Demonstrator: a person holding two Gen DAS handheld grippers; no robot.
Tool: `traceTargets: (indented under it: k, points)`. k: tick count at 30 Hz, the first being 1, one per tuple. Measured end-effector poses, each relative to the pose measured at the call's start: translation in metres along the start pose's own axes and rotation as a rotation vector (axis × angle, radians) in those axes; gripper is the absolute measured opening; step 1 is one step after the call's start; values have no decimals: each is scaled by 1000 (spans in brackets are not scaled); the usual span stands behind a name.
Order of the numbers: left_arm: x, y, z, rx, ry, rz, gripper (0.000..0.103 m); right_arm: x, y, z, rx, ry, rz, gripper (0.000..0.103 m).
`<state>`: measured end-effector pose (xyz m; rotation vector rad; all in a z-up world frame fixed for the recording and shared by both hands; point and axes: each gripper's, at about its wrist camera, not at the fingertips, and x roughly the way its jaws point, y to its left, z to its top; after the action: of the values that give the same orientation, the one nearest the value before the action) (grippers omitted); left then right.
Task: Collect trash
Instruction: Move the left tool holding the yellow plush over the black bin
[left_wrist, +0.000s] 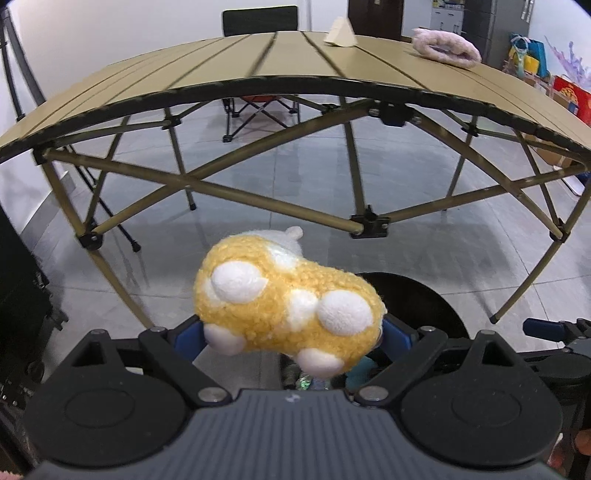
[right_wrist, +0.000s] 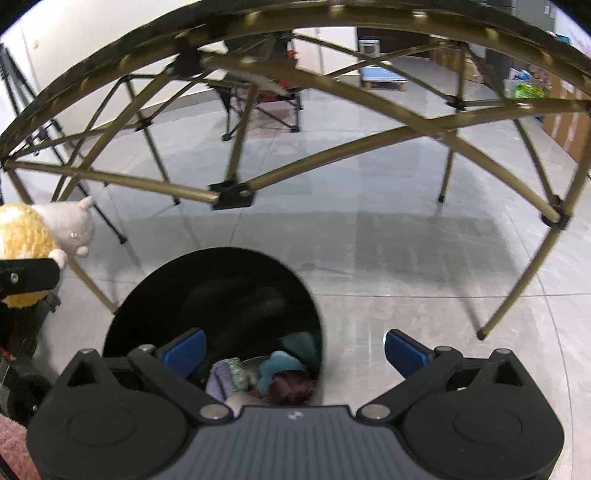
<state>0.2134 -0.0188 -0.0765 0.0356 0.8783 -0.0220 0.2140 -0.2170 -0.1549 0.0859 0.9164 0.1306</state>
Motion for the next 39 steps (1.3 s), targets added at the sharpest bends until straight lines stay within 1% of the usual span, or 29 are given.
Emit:
traceTargets:
  k: [14, 16, 20, 25, 30, 39]
  points:
    - [26, -52, 10, 80, 20, -50, 94, -13, -65, -6, 148, -22, -100, 103]
    - [30, -57, 10, 90, 26, -57, 94, -12, -73, -8, 167, -18, -117, 103]
    - [43, -66, 8, 104, 52, -61, 94, -9, -88, -13, 214, 4, -113, 103]
    - [54, -79, 7, 120, 77, -71, 94, -5, -104, -20, 250, 24, -140, 103]
    - [66, -91, 4, 133, 105, -67, 94, -2, -113, -25, 269, 38, -152, 103]
    - [85, -94, 0, 117, 170, -59, 94, 6, -123, -28, 297, 61, -155, 103]
